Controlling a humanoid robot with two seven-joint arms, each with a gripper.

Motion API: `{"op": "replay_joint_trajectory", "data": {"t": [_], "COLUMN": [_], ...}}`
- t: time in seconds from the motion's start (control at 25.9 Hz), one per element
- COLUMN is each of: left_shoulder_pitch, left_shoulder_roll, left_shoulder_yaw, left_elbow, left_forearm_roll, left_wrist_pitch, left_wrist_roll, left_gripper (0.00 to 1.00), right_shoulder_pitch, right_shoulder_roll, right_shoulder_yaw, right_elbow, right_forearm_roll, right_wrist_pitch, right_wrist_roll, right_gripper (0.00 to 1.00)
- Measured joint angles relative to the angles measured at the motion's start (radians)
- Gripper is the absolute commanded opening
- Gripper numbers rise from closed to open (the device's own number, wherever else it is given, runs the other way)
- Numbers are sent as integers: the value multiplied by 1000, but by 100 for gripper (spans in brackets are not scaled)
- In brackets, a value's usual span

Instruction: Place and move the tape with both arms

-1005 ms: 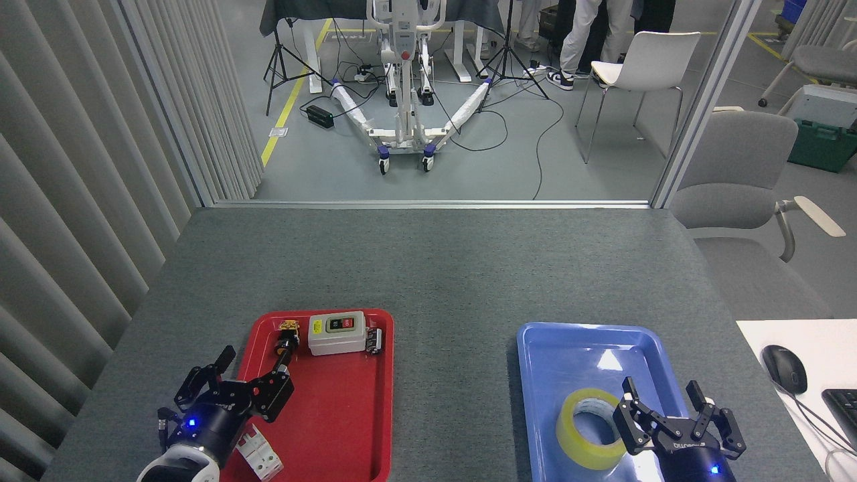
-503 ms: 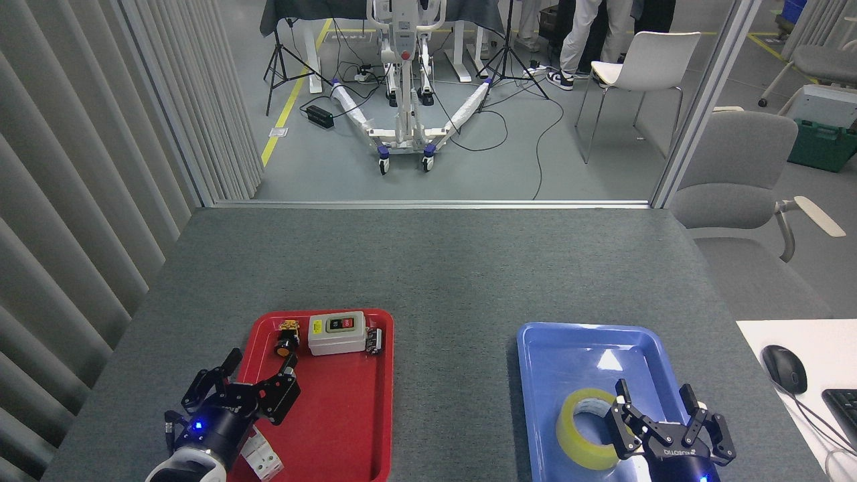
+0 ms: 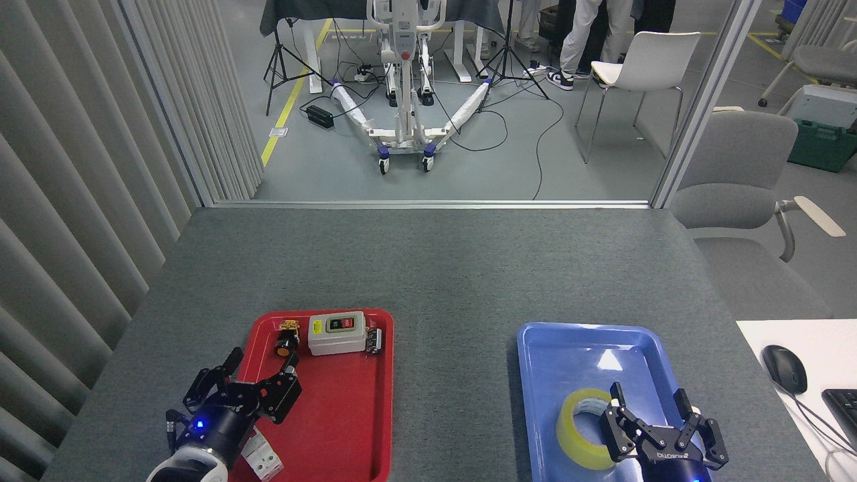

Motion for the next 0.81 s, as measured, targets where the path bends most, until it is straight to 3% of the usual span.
{"op": "replay_joint_trajectory", "data": {"t": [0.81], "left_shoulder_pitch": [-11], "left_shoulder_roll": [-11], "left_shoulder_yaw": [-2], "left_elbow": [-5], "left_forearm_roll": [-1], "left_wrist_pitch": [-4], "left_wrist_roll": [0], "left_gripper": [99], "right_shoulder_pitch": [0], "right_shoulder_roll": [1], "right_shoulder_yaw": [4], "right_elbow": [-1], "right_forearm_roll": [0], "right_wrist_pitch": [-8], "right_wrist_roll": [8], "right_gripper": [100]}}
